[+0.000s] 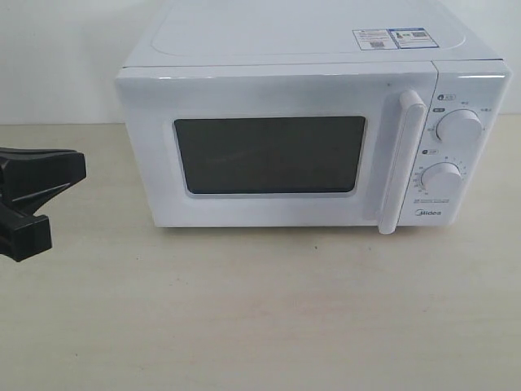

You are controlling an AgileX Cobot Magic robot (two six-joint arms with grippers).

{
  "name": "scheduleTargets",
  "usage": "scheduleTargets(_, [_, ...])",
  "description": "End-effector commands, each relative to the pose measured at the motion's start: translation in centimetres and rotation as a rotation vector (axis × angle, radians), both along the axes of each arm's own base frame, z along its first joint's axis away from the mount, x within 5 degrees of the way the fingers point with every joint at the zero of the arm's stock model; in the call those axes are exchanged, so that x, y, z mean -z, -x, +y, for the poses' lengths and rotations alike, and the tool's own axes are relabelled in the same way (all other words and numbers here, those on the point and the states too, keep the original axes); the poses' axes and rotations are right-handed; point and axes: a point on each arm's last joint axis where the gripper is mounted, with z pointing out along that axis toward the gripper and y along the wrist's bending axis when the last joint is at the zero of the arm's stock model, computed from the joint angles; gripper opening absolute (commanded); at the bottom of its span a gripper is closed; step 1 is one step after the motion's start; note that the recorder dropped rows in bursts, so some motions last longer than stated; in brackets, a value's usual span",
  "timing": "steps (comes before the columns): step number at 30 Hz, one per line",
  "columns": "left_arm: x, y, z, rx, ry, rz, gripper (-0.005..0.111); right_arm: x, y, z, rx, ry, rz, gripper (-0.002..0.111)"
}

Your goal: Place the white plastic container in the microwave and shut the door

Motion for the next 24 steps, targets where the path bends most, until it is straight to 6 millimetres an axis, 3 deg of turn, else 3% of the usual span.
scheduleTargets(1, [-0.1,-0.2,0.0,-0.012,0.009,0.004,0.004,-0.1,0.3,-0.1,0.003,-0.031,-0.004,0.0])
scheduleTargets(5, [-0.1,-0.2,0.0,-0.012,0.009,0.004,0.004,0.5,1.2,-0.6,0.032,0.089,-0.082,0.0])
scheduleTargets(10, [-0.1,-0.2,0.0,-0.012,0.009,0.004,0.004,2.6,2.0,-1.3,0.086,0.13,-0.117,0.0])
scheduleTargets(24, [-0.1,-0.2,0.0,-0.014,0.008,0.004,0.004,7.1,1.2,-1.2,0.088,0.181,0.022,0.0])
